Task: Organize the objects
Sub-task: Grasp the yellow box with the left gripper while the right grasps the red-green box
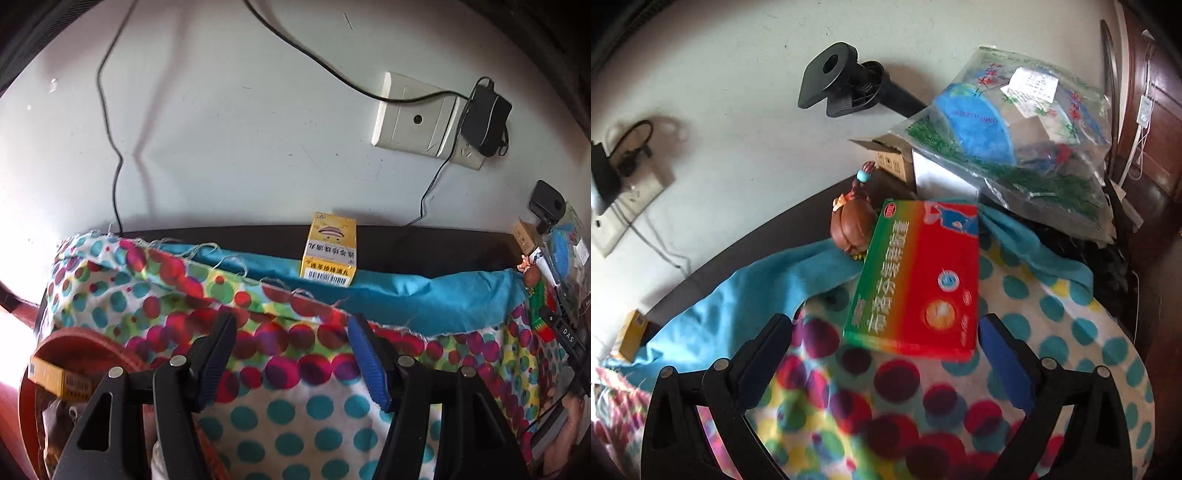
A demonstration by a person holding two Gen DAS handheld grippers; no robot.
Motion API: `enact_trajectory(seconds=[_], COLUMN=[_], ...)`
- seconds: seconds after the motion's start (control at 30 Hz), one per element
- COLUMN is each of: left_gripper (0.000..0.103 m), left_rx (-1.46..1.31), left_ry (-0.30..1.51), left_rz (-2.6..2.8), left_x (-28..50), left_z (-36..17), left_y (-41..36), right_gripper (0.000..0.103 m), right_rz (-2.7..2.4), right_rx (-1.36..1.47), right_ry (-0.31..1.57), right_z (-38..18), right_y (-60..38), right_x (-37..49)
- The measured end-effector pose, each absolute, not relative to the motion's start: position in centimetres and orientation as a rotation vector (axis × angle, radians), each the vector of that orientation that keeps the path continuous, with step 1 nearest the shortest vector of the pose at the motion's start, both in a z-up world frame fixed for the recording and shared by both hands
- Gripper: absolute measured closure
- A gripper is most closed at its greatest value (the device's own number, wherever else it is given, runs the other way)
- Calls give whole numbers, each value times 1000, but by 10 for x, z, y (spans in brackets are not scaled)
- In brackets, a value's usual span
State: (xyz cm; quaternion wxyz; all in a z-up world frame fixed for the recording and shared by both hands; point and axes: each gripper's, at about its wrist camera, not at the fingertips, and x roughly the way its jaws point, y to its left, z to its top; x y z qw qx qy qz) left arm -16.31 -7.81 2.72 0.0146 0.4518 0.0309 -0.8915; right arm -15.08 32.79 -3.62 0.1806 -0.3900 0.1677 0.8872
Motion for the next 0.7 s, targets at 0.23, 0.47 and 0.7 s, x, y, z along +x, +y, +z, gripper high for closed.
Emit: enact_trajectory(seconds=[0.23,0.47,0.7], left_gripper=[39,39,39], left_rx=[1429,1492,1581], left_ry=[-47,-110,-132], left_rz=[-2761,-2789,-2718], left_x=[-191,-221,-251], left_z=[12,0,-13], left_y=[-63,-45,-41], right_gripper=[12,26,26], right_rz=[2472,2502,2514], right_rx=[-1097,-1107,-1114], right_ry=[418,502,502], right_z=[-52,-55,-55], right_y=[330,340,340], right_x=[-161,-160,-162])
